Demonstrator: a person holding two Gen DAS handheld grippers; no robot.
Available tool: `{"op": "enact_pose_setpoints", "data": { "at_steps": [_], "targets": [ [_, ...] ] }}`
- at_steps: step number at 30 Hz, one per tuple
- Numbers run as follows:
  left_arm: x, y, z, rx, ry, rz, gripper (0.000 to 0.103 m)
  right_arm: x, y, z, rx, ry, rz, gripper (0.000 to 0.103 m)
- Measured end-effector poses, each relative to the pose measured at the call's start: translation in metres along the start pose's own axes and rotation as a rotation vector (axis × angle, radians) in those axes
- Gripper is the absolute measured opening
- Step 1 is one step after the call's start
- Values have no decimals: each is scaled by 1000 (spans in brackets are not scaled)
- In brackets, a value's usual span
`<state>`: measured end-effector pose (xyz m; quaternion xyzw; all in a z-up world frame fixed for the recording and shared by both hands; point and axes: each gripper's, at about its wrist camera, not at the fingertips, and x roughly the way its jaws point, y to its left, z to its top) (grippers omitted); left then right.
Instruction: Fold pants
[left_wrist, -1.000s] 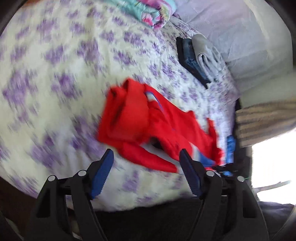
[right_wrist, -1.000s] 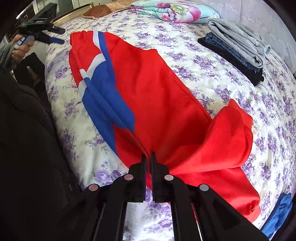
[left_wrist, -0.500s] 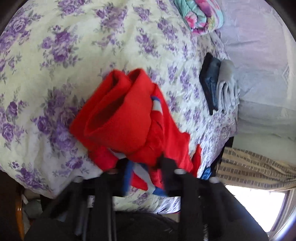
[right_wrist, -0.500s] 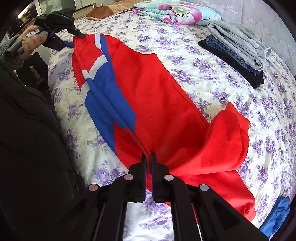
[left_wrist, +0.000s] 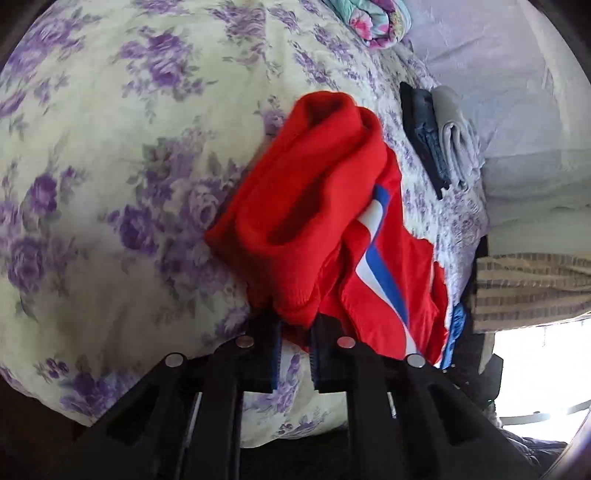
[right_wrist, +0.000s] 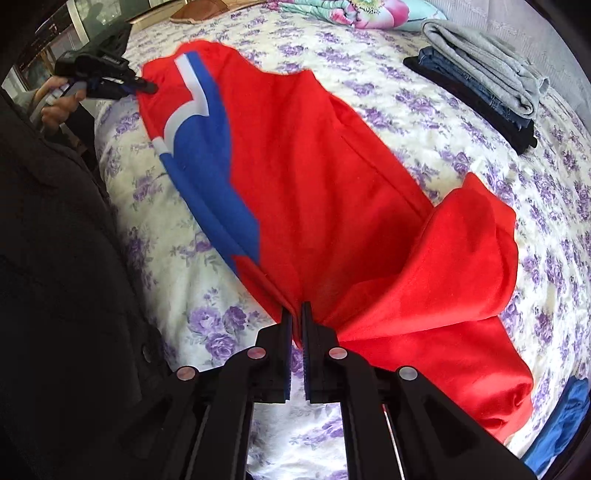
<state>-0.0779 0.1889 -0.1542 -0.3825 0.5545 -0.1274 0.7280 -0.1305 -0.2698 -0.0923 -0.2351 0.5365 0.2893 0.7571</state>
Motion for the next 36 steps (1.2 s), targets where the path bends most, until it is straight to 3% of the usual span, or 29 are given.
{"op": "enact_pose_setpoints", "data": {
  "at_steps": [3, 6, 8, 10, 12, 15, 17, 19, 22, 23, 24, 26, 28, 30, 32, 34, 36],
  "targets": [
    [-21, -10, -1, 17, -28, 14, 23, 2, -2, 0, 12, 3, 11, 5],
    [-56, -30, 0, 97, -122, 63, 31, 6, -3, 0, 17, 7, 16, 5],
    [-73, -51, 2, 155, -162, 31, 35, 9, -4, -1, 28, 7, 20, 5],
    [-70, -75, 3, 234, -160, 35, 61, 12, -6, -1, 42, 3, 26, 5],
    [-41, -91, 4, 294, -131, 125, 71, 15, -8, -3, 59, -1, 35, 5],
    [10, -74, 7, 312, -61, 305, 68, 20, -11, -6, 92, 1, 57, 8],
    [6, -74, 4, 320, -110, 292, 69, 19, -13, -8, 121, -10, 70, 9],
    [2, -76, 6, 300, -103, 298, 68, 12, -17, -8, 167, -21, 96, 11],
    [-18, -85, 3, 286, -139, 264, 68, -22, -32, -3, 311, -152, 140, 15],
    [-27, -91, 2, 296, -165, 256, 68, -36, -39, 1, 377, -212, 120, 27],
    [-32, -97, 1, 300, -183, 247, 70, -46, -46, 6, 436, -251, 55, 54],
    [-35, -105, 3, 295, -195, 217, 75, -53, -59, 20, 564, -287, -141, 81],
    [-25, -113, 7, 290, -161, 188, 76, -45, -64, 38, 590, -284, -205, 80],
    [-14, -117, 7, 309, -132, 179, 76, -33, -64, 55, 578, -240, -371, 79],
    [-3, -117, 7, 322, -99, 185, 76, -8, -64, 74, 538, -168, -463, 77],
    [9, -113, 8, 319, -61, 192, 76, 19, -68, 83, 504, -96, -546, 66],
    [19, -106, 9, 308, -24, 209, 76, 39, -69, 84, 500, -33, -580, 48]
  ]
}}
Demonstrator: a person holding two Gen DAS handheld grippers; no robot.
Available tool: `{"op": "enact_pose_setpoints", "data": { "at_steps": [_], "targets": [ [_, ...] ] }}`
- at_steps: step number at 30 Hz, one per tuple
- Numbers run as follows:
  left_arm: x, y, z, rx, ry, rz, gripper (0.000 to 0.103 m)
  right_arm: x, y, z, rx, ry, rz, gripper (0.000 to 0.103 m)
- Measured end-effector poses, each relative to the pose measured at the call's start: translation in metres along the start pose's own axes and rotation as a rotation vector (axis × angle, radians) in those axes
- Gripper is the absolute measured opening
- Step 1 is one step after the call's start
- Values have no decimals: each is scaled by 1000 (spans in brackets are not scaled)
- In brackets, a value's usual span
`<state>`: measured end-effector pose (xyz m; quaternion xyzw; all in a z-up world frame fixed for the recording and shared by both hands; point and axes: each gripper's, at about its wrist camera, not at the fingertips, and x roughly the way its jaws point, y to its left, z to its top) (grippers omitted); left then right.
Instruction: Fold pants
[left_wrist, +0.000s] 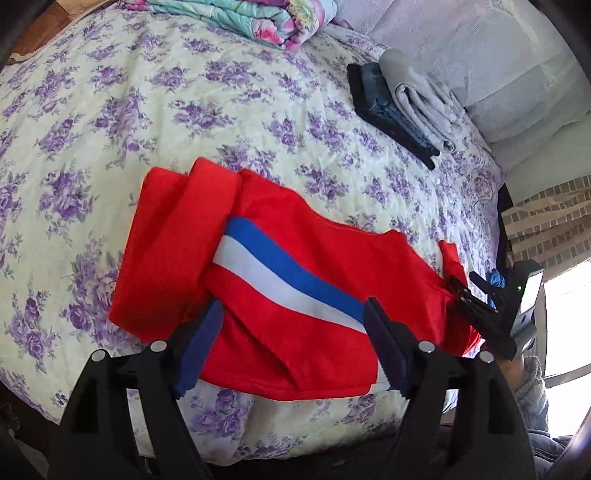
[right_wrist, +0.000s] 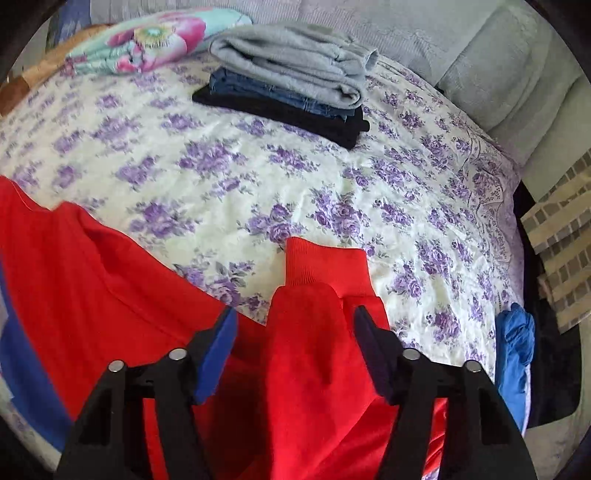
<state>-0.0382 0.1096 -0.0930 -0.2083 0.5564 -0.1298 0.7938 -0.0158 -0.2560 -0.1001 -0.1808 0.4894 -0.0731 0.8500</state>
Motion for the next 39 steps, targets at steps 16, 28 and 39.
{"op": "enact_pose_setpoints", "data": {
  "at_steps": [16, 28, 39],
  "targets": [
    [25, 8, 8, -1, 90, -21, 80, -4, -209, -177, 1253, -212, 474, 6],
    [37, -6, 10, 53, 117, 47, 88, 0, -208, -209, 1283, -143, 500, 10],
    [42, -13, 6, 89, 107, 76, 95, -9, -214, -197, 1244, -164, 516, 4]
  ]
}}
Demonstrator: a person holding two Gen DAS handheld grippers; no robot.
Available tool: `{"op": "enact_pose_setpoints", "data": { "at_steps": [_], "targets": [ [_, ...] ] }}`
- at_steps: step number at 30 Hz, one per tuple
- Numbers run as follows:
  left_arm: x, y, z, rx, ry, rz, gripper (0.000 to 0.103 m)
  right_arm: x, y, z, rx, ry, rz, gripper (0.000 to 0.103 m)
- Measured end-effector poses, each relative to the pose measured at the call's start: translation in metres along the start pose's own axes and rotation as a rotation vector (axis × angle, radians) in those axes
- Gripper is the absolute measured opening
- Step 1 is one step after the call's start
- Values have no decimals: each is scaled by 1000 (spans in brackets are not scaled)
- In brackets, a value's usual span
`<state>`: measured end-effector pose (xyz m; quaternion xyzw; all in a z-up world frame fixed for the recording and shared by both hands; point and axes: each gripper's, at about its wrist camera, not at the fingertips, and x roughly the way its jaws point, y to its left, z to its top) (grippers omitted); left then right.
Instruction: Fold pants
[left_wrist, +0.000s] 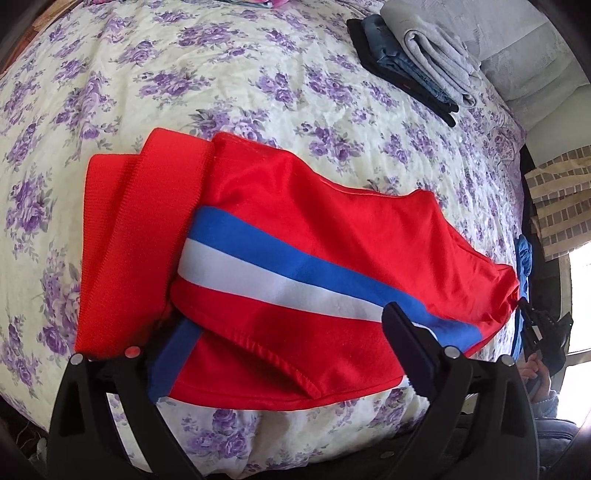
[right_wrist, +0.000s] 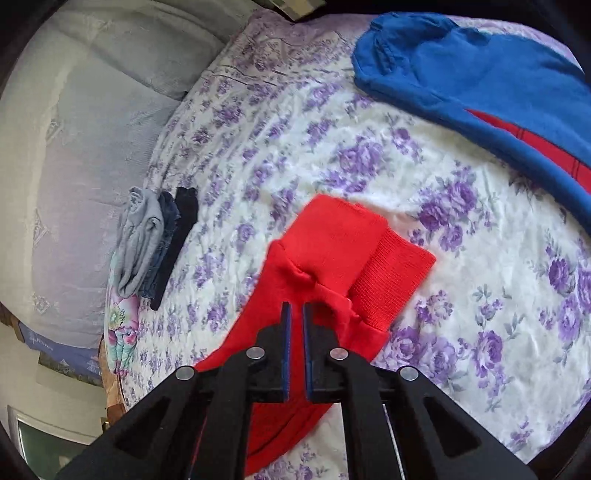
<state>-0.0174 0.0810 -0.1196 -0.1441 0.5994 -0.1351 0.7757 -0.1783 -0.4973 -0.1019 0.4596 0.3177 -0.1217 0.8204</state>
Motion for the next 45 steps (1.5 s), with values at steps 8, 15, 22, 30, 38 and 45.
{"op": "enact_pose_setpoints", "data": {
  "at_steps": [8, 15, 22, 30, 38, 45],
  "targets": [
    [0, 0, -2, -7, -12, -1, 95, -2, -14, 11, -6, 0, -67, 56],
    [1, -2, -1, -5, -4, 1, 98, 11, -17, 5, 23, 17, -25, 11],
    [2, -3, -2, -8, -8, 14, 98, 14, -50, 0, 103, 83, -56, 11],
    [-36, -19, 6, -32, -87, -65, 98, -14, -39, 0, 108, 33, -2, 30],
    [5, -103, 1, 290, 29, -108, 98, 70, 112, -32, -277, 426, 360, 45],
    [-21, -49, -14, 100, -128, 39, 94, 154, 152, -108, -489, 792, 240, 47]
  ]
}}
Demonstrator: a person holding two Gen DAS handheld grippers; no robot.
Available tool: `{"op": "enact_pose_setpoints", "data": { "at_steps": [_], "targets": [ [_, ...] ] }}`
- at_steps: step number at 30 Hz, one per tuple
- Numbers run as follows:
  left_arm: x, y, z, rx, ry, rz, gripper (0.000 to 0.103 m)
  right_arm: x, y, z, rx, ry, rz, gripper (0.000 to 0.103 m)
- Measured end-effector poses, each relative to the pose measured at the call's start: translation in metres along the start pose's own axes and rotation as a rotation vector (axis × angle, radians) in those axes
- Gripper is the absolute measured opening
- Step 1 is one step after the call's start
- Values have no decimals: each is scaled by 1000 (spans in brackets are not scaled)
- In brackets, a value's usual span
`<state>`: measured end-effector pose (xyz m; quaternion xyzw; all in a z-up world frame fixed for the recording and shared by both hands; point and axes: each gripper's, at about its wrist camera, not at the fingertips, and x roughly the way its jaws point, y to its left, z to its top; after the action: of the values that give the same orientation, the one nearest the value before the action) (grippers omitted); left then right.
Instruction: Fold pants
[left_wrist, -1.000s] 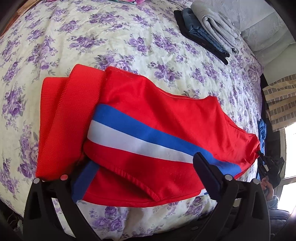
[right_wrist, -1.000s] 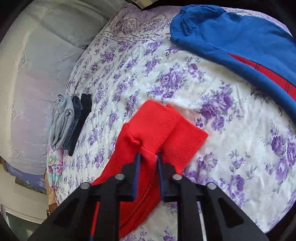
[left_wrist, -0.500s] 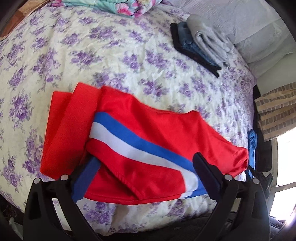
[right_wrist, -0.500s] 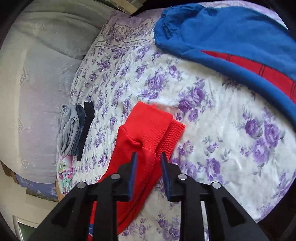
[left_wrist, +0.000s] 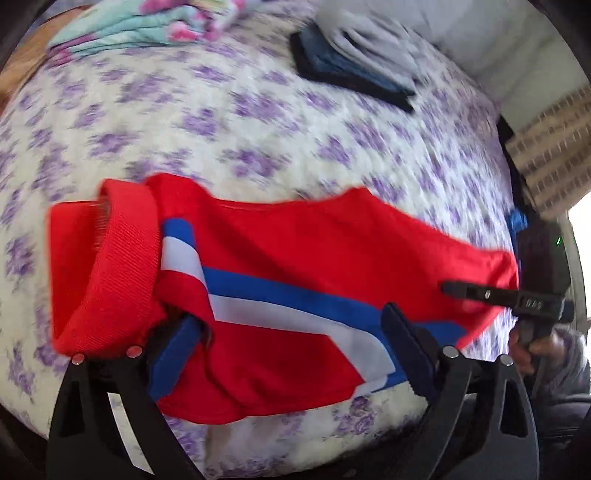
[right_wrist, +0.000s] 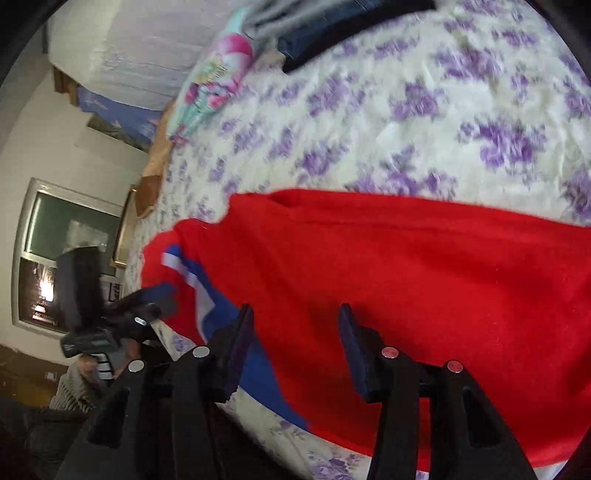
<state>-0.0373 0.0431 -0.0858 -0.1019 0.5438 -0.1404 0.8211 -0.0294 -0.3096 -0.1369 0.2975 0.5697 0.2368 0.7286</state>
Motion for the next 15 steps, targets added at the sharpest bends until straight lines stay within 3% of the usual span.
{"op": "enact_pose_setpoints", "data": {
  "at_steps": [2, 4, 6, 7, 9, 11, 15],
  "targets": [
    [-15, 34, -2, -88, -25, 19, 94, -6, -10, 5, 42, -22, 15, 48],
    [-25, 66, -10, -138, -36, 90, 89, -8, -13, 4, 34, -8, 3, 48],
    [-32, 99, -16, -232, -50, 228, 89, -7, -10, 4, 17, 11, -6, 48],
    [-36, 114, -19, -300, -46, 260, 89, -7, -8, 4, 7, 17, -14, 48],
    [-54, 140, -29, -454, -91, 163, 88, -13, -1, 5, -28, -3, -20, 50],
    [-70, 134, -30, -470, -149, 70, 88, -17, 10, 15, -58, -17, 42, 50],
    [-60, 62, -8, -212, -143, -59, 88, 1, 37, 54, -106, 23, 152, 50]
  ]
}}
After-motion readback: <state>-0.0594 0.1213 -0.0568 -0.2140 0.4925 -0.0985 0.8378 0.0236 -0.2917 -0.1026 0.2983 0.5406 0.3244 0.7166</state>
